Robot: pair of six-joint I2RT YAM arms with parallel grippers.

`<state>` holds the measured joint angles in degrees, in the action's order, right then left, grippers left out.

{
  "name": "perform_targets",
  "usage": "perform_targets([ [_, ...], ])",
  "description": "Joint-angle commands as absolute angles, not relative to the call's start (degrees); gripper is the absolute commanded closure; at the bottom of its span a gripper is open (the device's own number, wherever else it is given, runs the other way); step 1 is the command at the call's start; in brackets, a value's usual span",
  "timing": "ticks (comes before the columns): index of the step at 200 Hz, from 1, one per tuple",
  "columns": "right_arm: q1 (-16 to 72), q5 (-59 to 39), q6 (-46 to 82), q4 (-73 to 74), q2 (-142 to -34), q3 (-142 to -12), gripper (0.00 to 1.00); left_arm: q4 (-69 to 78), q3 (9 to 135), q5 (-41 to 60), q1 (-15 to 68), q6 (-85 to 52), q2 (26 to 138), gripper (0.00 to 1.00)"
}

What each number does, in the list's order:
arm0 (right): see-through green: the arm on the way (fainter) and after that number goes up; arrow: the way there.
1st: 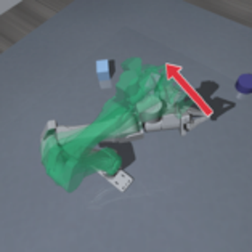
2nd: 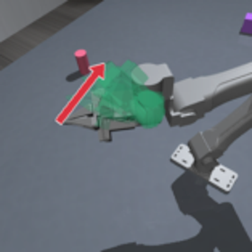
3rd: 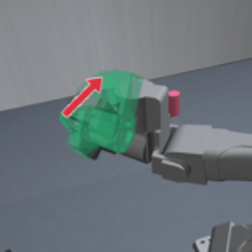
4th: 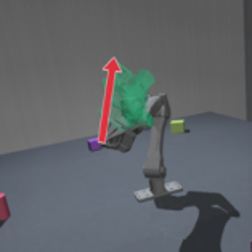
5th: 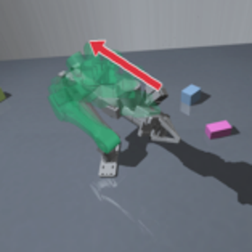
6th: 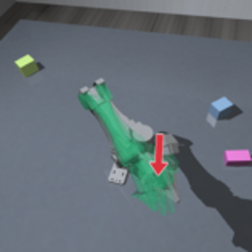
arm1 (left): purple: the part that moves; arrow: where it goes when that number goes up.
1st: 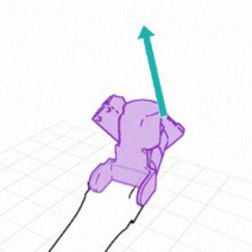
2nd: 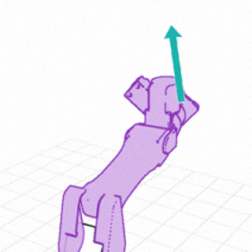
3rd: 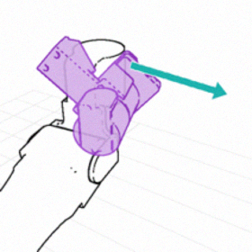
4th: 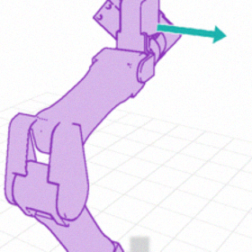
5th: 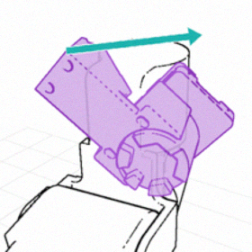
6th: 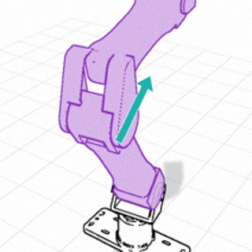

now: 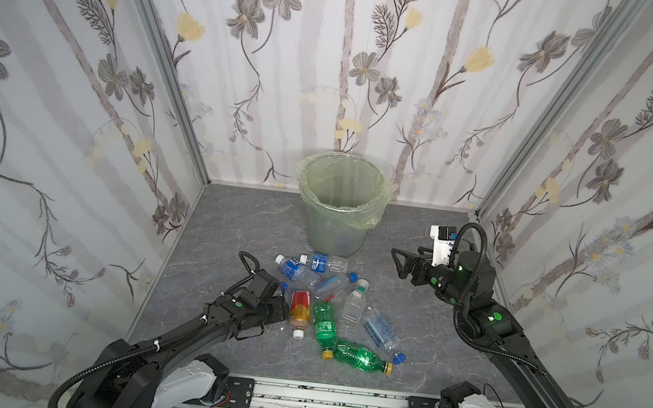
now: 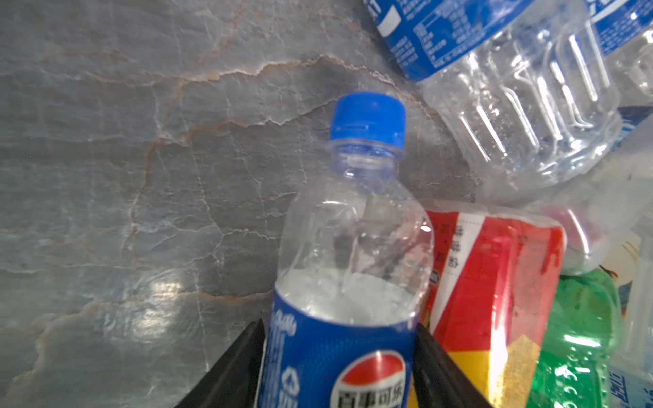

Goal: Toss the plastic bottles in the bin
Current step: 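Grasp the blue-labelled Pepsi bottle with the left gripper while the right gripper withdraws, then lift the Pepsi bottle over the bin and release it with the left gripper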

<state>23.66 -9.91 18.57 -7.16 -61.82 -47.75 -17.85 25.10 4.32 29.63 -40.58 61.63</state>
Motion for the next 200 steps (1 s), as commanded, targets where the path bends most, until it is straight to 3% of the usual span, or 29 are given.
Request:
perform_targets([
  [1,23.49,-8.99,19.05,-5.23,-61.7,-46.81,0.04,-16.27,24.17,1.9,29.63,-42.36,61.09,0.39],
  [68,23.25,-7.93,19.17,-6.33,-60.01,-44.5,0.04,-15.29,22.84,0.97,29.67,-43.44,59.98,0.5],
  [107,22.97,-7.26,18.88,-7.02,-59.88,-43.6,0.04,-15.56,23.3,0.43,29.62,-43.86,53.82,0.57],
  [153,22.87,-5.42,18.68,-9.64,-60.52,-40.74,0.04,-16.4,27.79,-0.29,29.62,-40.37,43.33,0.57],
  [200,22.88,-5.27,19.28,-10.69,-59.46,-38.34,0.05,-16.79,39.02,-1.61,29.63,-34.29,39.72,0.55],
])
